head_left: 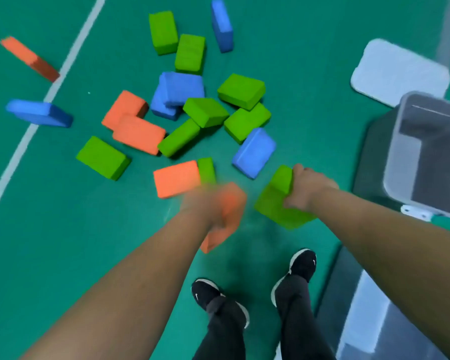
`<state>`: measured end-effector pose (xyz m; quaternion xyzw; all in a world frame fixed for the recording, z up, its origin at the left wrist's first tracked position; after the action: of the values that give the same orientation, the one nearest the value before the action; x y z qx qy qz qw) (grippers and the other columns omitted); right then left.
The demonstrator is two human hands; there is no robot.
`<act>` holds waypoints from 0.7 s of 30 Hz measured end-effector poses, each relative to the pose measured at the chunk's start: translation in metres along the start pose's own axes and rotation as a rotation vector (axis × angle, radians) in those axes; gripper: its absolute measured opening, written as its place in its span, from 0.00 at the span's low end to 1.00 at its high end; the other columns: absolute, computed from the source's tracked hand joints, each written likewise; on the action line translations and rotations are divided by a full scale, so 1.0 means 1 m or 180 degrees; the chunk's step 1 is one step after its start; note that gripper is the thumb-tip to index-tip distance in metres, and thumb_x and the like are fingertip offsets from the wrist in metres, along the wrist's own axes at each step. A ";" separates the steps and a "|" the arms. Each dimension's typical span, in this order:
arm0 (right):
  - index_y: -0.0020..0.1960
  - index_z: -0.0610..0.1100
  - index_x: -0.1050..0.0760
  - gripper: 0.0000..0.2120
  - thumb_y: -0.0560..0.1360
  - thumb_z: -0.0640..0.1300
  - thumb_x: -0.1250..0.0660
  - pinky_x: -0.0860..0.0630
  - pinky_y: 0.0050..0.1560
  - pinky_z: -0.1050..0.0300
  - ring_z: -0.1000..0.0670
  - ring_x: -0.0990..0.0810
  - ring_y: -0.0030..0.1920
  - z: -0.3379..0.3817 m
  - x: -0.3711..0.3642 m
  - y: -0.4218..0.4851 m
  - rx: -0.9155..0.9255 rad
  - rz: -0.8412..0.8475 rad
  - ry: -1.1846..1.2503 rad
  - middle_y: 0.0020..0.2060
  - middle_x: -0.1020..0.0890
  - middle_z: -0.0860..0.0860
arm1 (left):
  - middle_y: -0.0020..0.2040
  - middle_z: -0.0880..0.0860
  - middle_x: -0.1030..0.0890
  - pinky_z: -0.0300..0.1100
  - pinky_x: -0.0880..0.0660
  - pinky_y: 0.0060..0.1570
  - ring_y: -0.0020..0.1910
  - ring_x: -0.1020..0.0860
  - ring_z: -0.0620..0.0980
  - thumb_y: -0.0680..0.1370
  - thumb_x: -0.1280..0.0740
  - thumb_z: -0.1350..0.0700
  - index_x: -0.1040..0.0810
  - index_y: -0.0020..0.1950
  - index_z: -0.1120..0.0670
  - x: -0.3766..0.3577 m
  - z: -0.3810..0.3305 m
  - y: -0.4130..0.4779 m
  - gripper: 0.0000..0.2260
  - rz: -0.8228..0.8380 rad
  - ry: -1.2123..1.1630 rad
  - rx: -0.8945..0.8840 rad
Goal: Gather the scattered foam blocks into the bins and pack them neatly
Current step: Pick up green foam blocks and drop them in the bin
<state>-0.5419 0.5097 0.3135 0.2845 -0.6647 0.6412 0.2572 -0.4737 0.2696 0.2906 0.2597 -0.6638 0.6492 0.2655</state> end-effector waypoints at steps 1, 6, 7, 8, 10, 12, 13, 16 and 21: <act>0.65 0.46 0.36 0.36 0.65 0.59 0.24 0.23 0.59 0.44 0.38 0.22 0.63 -0.029 -0.004 0.003 -0.0080 0.0041 0.0143 0.63 0.24 0.45 | 0.68 0.56 0.28 0.53 0.27 0.62 0.68 0.27 0.59 0.71 0.26 0.42 0.35 0.73 0.55 0.009 -0.029 0.011 0.35 -0.0032 0.0102 -0.0089; 0.62 0.46 0.35 0.34 0.64 0.58 0.24 0.23 0.56 0.46 0.39 0.21 0.61 -0.179 -0.024 0.011 -0.0506 0.0055 0.0851 0.59 0.24 0.46 | 0.67 0.57 0.28 0.53 0.26 0.61 0.67 0.27 0.59 0.72 0.27 0.41 0.34 0.71 0.56 0.045 -0.176 0.061 0.34 -0.0020 0.0511 -0.0482; 0.62 0.46 0.35 0.35 0.64 0.58 0.24 0.23 0.56 0.46 0.39 0.21 0.61 -0.208 -0.025 0.011 -0.0622 0.0054 0.1029 0.59 0.24 0.46 | 0.67 0.57 0.28 0.54 0.26 0.61 0.66 0.27 0.60 0.72 0.27 0.41 0.34 0.70 0.56 0.053 -0.205 0.070 0.34 -0.0046 0.0604 -0.0565; 0.63 0.46 0.35 0.36 0.64 0.58 0.23 0.22 0.56 0.46 0.39 0.21 0.61 -0.239 -0.027 0.011 -0.0750 0.0050 0.1206 0.59 0.24 0.46 | 0.67 0.57 0.28 0.53 0.26 0.61 0.66 0.27 0.60 0.71 0.27 0.41 0.34 0.70 0.56 0.061 -0.234 0.078 0.34 -0.0077 0.0702 -0.0651; 0.63 0.46 0.36 0.36 0.64 0.58 0.23 0.22 0.56 0.45 0.39 0.21 0.61 -0.299 -0.028 0.011 -0.1000 -0.0033 0.1536 0.60 0.24 0.45 | 0.67 0.57 0.28 0.53 0.26 0.61 0.66 0.27 0.60 0.71 0.27 0.40 0.34 0.71 0.56 0.077 -0.293 0.092 0.35 -0.0110 0.0894 -0.0814; 0.62 0.45 0.36 0.36 0.64 0.59 0.22 0.23 0.57 0.46 0.38 0.22 0.61 -0.356 -0.027 0.010 -0.1254 -0.0205 0.1840 0.61 0.24 0.44 | 0.68 0.57 0.28 0.53 0.26 0.61 0.67 0.27 0.60 0.70 0.26 0.39 0.34 0.71 0.56 0.095 -0.350 0.104 0.36 -0.0156 0.1038 -0.0993; 0.63 0.44 0.36 0.37 0.65 0.59 0.22 0.24 0.58 0.45 0.37 0.22 0.63 -0.382 -0.026 0.009 -0.1385 -0.0314 0.1968 0.62 0.24 0.43 | 0.68 0.57 0.27 0.53 0.26 0.62 0.67 0.27 0.60 0.70 0.27 0.39 0.33 0.70 0.56 0.105 -0.378 0.110 0.36 -0.0211 0.1100 -0.1093; 0.67 0.40 0.38 0.41 0.67 0.61 0.22 0.26 0.61 0.43 0.36 0.24 0.66 -0.453 -0.023 0.009 -0.1840 -0.0648 0.2345 0.65 0.26 0.40 | 0.67 0.57 0.26 0.53 0.26 0.61 0.66 0.27 0.60 0.71 0.28 0.40 0.32 0.69 0.55 0.135 -0.456 0.125 0.33 -0.0454 0.1214 -0.1396; 0.69 0.39 0.38 0.41 0.69 0.61 0.23 0.25 0.63 0.42 0.34 0.24 0.65 -0.533 -0.025 0.021 -0.2445 -0.1026 0.2829 0.66 0.27 0.39 | 0.64 0.59 0.26 0.54 0.28 0.60 0.63 0.27 0.62 0.71 0.34 0.40 0.31 0.66 0.56 0.170 -0.562 0.148 0.29 -0.0889 0.0962 -0.1866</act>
<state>-0.5511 1.0435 0.3048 -0.0265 -0.6261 0.3658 0.6881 -0.6901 0.8350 0.3103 0.1618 -0.7332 0.4197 0.5100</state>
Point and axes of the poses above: each hand's wrist, its own y-axis towards the middle knuckle, its own x-axis out of the back of the hand, z = x × y, the point moved 1 cm from there along y, towards the middle knuckle
